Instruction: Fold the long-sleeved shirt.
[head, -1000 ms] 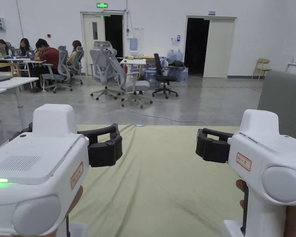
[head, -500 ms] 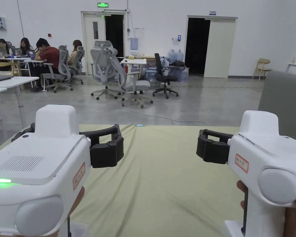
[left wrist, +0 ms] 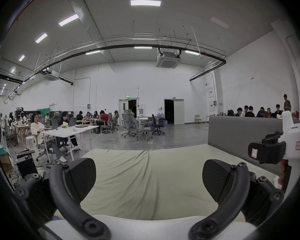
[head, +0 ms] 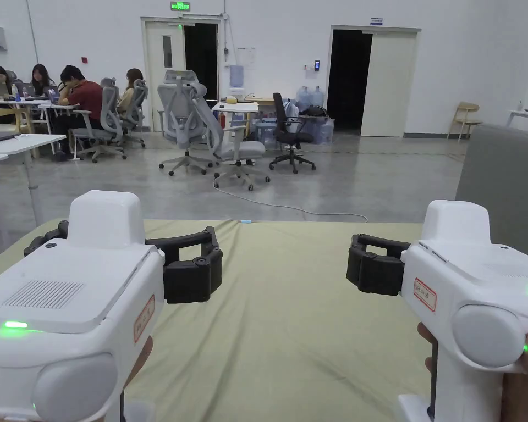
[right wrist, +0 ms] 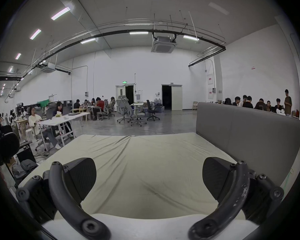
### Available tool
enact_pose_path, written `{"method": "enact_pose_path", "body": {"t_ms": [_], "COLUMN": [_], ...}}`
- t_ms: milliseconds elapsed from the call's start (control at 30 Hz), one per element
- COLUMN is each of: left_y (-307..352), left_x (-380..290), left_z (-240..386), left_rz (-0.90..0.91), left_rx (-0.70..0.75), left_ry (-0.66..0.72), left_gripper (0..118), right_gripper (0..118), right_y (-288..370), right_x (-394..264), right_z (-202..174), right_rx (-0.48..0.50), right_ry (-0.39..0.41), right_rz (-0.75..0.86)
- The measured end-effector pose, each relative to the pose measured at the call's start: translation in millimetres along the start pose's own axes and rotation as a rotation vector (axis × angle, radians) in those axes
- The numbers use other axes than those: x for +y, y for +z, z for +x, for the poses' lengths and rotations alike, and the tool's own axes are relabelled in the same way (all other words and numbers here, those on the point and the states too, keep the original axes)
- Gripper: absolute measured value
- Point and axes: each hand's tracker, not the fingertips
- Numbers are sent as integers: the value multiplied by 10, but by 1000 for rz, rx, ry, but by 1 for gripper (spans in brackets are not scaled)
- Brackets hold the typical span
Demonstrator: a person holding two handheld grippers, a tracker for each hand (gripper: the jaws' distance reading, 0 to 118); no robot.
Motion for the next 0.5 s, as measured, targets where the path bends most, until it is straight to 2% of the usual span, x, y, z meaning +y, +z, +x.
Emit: {"method": "enact_pose_path", "body": {"t_ms": [500], "left_y": [1], "left_x": [28], "left_z": [-50], "left_rz": [-7], "left_rx": [-12], "left_ry": [31], "left_gripper": [118], "right_gripper": [118], "right_y": [-13], "right_x": [-11], "right_z": [5], "right_rx": [8], "right_ry": [8], "right_rz": [-8]}}
